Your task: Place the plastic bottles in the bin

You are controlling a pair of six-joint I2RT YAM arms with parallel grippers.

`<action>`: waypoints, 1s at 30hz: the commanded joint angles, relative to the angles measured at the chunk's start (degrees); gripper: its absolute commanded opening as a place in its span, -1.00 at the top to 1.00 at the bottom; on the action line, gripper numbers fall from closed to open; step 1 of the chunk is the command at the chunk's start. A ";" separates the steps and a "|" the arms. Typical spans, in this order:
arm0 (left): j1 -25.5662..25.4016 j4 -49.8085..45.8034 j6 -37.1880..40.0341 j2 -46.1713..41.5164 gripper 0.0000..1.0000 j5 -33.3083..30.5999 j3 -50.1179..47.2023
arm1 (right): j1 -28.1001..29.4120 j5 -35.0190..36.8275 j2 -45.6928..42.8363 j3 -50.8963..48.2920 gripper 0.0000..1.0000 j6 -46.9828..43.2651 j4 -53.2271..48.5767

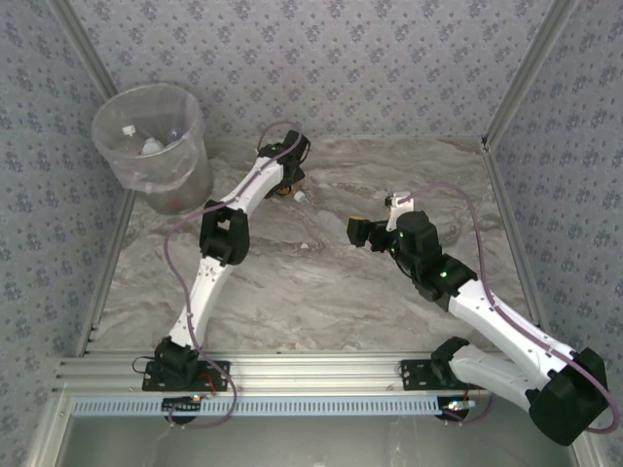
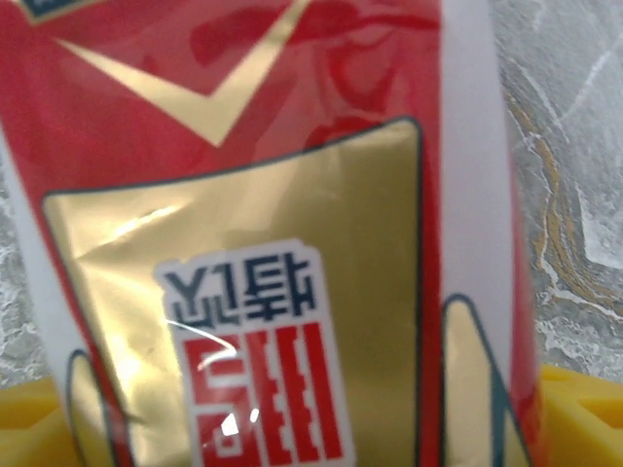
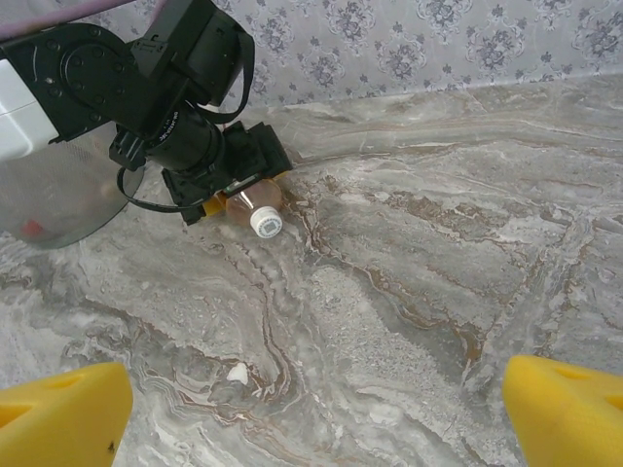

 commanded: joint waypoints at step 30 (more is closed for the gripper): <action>-2.50 14.93 25.90 -17.04 -0.11 6.48 -19.56 | -0.50 -2.61 -0.53 -0.67 -0.99 0.38 0.82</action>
